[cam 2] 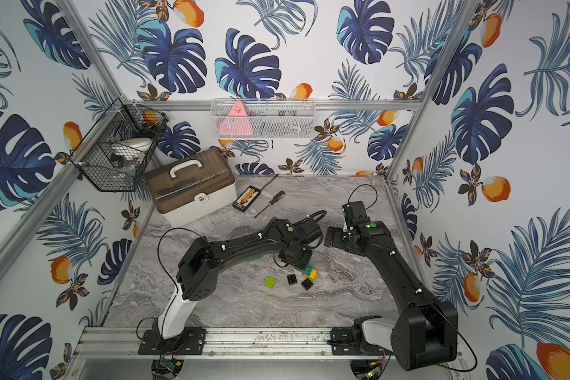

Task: Assemble a giraffe with lego
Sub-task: Assemble the lego brick with the lego brick.

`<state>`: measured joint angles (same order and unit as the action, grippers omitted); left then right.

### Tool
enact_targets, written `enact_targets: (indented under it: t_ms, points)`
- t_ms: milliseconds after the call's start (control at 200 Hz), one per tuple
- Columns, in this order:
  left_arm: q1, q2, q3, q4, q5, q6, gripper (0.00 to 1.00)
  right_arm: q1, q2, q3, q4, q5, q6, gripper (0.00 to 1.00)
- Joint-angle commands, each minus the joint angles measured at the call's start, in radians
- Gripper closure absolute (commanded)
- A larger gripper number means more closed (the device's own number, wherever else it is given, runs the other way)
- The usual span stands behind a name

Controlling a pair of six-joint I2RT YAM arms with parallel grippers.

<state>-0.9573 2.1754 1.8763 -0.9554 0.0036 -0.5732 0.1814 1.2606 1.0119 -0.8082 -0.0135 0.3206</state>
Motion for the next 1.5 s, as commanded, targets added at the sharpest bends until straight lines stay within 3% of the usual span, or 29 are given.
enact_targets:
  t_ms: [0,280,635,1056,1496]
  points:
    - [0.000,-0.020,-0.019,-0.005,-0.002,0.016,0.49,-0.001,-0.007,-0.009,-0.010,-0.063,-0.014,0.03]
    - [0.000,-0.038,-0.077,0.016,-0.005,0.012,0.50,0.010,-0.008,-0.097,0.012,-0.203,0.023,0.02]
    - [0.008,-0.076,-0.145,0.040,-0.007,-0.003,0.50,0.094,0.040,-0.142,0.020,-0.236,0.082,0.00]
    - [0.018,-0.091,-0.187,0.083,0.008,-0.014,0.50,0.098,0.028,-0.261,0.114,-0.367,0.159,0.00]
    - [0.024,-0.090,-0.185,0.088,0.027,-0.010,0.50,0.105,0.067,-0.313,0.177,-0.387,0.182,0.00]
